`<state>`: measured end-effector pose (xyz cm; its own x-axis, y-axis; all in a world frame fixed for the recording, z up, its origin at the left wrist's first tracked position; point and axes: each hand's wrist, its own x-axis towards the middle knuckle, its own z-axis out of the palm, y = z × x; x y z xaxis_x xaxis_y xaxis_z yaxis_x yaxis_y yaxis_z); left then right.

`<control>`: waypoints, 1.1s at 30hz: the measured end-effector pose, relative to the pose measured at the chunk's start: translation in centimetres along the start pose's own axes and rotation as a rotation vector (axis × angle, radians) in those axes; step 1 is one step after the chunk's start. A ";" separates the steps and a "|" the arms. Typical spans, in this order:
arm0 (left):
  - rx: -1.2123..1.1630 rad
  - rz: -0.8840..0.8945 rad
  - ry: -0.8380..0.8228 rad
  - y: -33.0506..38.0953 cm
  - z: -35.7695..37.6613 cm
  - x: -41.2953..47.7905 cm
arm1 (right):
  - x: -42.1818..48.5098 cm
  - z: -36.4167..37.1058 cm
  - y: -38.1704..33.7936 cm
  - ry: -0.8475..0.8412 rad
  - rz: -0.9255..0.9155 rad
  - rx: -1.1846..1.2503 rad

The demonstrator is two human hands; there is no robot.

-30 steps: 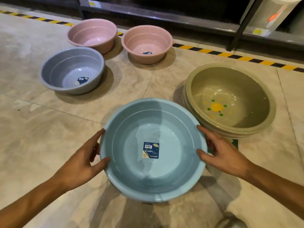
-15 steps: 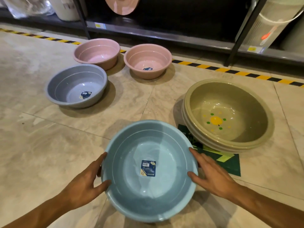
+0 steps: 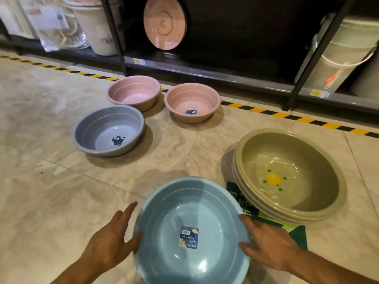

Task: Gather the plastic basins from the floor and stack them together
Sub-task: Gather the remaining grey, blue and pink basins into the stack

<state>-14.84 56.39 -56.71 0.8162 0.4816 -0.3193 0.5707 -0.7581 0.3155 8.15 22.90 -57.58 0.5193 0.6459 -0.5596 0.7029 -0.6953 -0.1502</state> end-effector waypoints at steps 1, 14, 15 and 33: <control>0.010 -0.021 0.044 0.7 -1.2 1.2 | 0.6 -1.7 -0.2 -0.027 -0.003 -0.048; 0.081 -0.083 0.187 15.3 -45.0 -4.9 | -10.6 -47.5 -13.7 0.249 -0.117 -0.132; 0.084 -0.077 0.191 17.1 -49.0 -6.8 | -13.1 -50.9 -15.0 0.248 -0.124 -0.132; -0.004 -0.189 0.445 28.7 -83.3 -27.4 | -38.2 -83.0 -26.9 0.416 -0.343 -0.220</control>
<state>-13.33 58.05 35.53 0.6571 0.7527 0.0418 0.7123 -0.6381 0.2924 9.73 43.13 35.50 0.3602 0.9231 -0.1347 0.9260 -0.3713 -0.0683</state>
